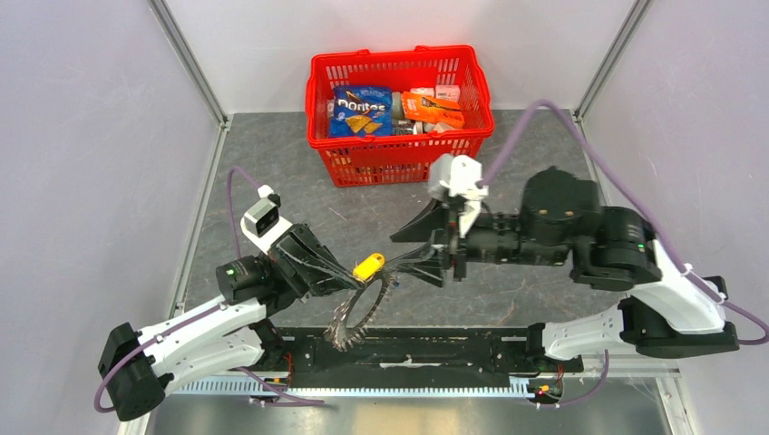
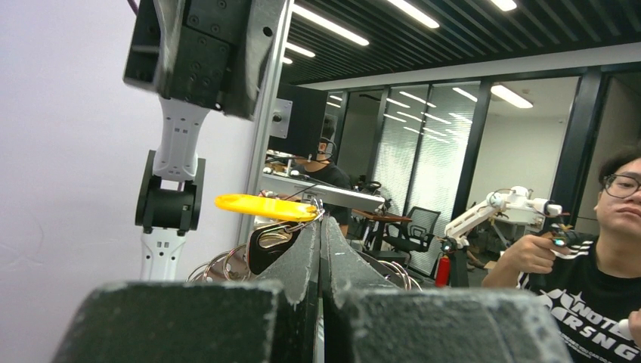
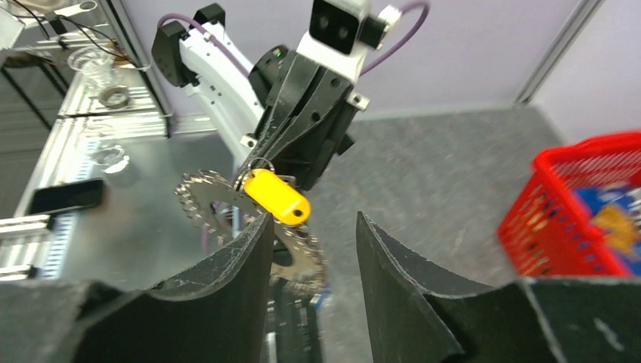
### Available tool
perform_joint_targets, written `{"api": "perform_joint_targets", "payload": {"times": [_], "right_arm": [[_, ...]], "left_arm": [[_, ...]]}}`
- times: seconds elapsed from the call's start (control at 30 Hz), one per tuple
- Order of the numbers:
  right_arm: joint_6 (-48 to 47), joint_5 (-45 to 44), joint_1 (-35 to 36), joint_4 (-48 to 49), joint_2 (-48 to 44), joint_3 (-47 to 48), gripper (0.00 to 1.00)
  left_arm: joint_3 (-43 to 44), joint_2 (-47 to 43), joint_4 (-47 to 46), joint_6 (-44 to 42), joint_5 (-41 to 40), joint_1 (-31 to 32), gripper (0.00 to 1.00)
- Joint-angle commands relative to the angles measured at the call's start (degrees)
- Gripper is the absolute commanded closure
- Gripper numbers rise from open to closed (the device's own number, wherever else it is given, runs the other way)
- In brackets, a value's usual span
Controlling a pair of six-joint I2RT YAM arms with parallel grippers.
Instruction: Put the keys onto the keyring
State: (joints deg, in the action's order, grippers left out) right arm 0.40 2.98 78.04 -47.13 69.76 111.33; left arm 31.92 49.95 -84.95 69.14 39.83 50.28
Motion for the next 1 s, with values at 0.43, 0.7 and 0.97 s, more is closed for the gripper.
{"api": "perform_joint_targets", "payload": {"times": [0.43,0.7,0.97], "right_arm": [[20.5,3.4,0.0,6.8,-3.5,-7.2,0.51],[20.4,3.0,0.0,7.7,-0.3,-5.5,0.52],[19.9,3.4,0.0,7.6,1.7,-3.4,0.53]], "left_arm": [[1.2,-5.1,10.0,-13.7,-6.9,0.3,0.98],[1.1,-5.2,9.9,-13.7,-8.3,0.3,0.98],[1.1,-5.4,10.7,-14.3,-8.8,0.3,0.98]]}}
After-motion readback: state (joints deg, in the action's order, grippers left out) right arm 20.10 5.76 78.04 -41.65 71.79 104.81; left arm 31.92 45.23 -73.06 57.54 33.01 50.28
